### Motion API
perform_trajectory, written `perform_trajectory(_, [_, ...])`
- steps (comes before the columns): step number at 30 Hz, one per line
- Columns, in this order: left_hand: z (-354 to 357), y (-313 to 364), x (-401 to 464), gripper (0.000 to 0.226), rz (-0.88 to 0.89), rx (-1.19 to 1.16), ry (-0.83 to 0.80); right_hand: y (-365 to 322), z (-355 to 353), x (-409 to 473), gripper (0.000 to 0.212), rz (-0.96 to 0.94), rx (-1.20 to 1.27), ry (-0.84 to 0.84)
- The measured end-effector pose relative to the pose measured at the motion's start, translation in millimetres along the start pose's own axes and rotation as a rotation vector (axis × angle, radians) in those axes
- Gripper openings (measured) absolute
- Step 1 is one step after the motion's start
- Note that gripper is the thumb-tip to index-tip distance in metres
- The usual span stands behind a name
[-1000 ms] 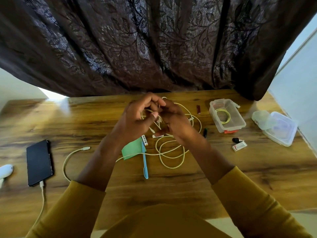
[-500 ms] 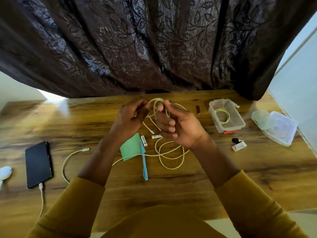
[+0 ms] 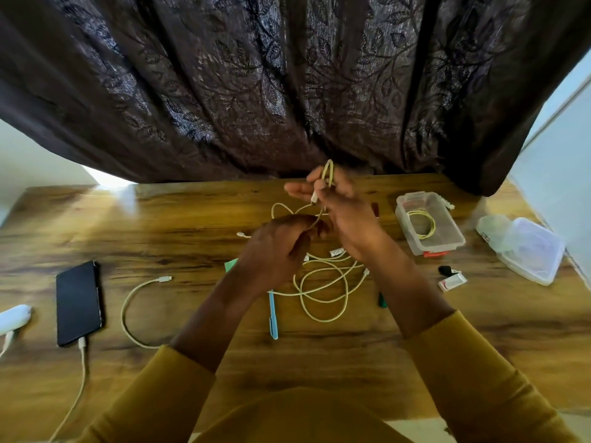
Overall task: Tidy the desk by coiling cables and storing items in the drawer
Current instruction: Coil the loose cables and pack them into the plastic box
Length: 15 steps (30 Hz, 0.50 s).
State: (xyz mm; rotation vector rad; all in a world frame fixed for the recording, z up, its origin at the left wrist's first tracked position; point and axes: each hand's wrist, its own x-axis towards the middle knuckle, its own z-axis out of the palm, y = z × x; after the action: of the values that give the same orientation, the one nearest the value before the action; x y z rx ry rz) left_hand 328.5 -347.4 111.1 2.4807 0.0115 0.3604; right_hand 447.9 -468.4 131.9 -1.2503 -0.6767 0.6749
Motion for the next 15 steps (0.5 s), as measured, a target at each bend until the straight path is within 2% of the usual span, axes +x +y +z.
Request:
perform_trajectory(3, [-9.6,-0.6,7.3,0.022,0.061,0.077,0.038,16.0,-1.6,2.6,0.017,-0.076,-0.34,0.035])
perform_trajectory(5, [-16.4,-3.3,11.7,0.017,0.087,0.082,0.029,20.3,1.4,3.2,0.014,-0.077,-0.443,0.023])
perform_trajectory(8, [-23.5,-6.0,13.4,0.016,0.056,0.074,0.06,24.6,2.3,3.5,0.016,-0.01,-0.404,0.039])
perform_trajectory(11, [-28.4,-5.8,11.9,0.035,-0.045,-0.071,0.079,22.4,0.3,4.2,0.018,0.057,-0.349,0.056])
perform_trajectory(13, [-33.9,-5.7,13.2,0.046,-0.08,-0.197,0.082,17.3,-0.4,3.1,0.026,0.08,-0.339,0.017])
perform_trajectory(15, [-38.9,-8.1,16.3,0.044,-0.049,-0.23,0.079,13.2,0.7,-2.8,0.025,0.142,-0.346,-0.041])
